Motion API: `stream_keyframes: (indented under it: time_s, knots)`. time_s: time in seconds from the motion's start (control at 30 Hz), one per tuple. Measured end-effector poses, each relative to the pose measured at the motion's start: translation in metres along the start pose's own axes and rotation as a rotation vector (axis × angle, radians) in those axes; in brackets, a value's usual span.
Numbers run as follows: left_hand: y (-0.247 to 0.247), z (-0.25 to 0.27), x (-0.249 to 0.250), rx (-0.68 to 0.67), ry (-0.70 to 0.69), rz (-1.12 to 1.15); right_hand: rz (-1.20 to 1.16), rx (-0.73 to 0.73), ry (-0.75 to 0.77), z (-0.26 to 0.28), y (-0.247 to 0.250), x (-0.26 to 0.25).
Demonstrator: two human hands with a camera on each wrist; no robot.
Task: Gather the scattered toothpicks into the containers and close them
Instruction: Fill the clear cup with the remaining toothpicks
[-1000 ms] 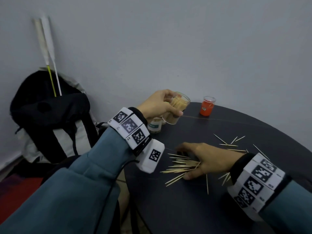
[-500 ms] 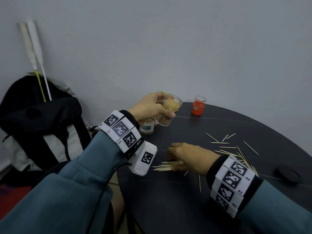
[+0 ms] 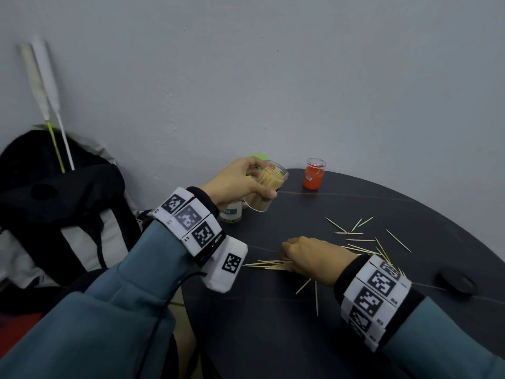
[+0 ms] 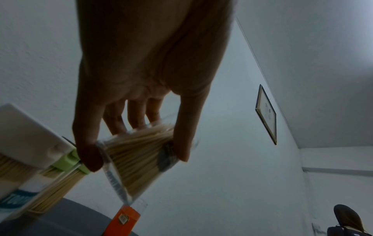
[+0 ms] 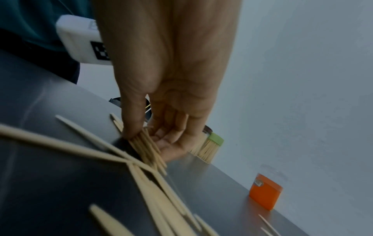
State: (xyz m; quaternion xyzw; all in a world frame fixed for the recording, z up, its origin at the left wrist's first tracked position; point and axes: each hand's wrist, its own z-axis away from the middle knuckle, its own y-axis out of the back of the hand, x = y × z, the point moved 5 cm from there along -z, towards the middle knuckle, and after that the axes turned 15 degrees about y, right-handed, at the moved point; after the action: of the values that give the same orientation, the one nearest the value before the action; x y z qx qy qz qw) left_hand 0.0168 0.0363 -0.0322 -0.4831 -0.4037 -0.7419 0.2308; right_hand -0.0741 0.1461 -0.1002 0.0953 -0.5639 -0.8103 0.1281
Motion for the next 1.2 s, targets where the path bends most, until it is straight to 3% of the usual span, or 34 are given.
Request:
stream_keyframes:
  time_s: [0.27,0.67,0.77,0.87,0.97,1.2]
  knots:
    - [-0.004,0.000,-0.001,-0.012,0.003,0.003,-0.057,-0.002,-0.119,0.009,0.003,0.027]
    - [-0.015,-0.007,-0.003,-0.054,-0.009,0.006,-0.388,0.345,-0.110,0.032,0.030,0.067]
    - [-0.021,-0.010,-0.002,-0.070,-0.020,0.019,-0.573,0.436,-0.128,0.034,0.032,0.076]
    - [-0.027,-0.012,-0.001,-0.084,-0.026,0.032,-0.742,0.606,-0.131,0.040,0.038,0.081]
    - [-0.033,-0.015,0.000,-0.102,-0.032,0.021,-0.920,0.868,-0.141,0.048,0.049,0.085]
    - [-0.048,-0.015,0.004,-0.167,-0.040,0.001,-0.969,1.427,-0.075,0.069,0.098,0.083]
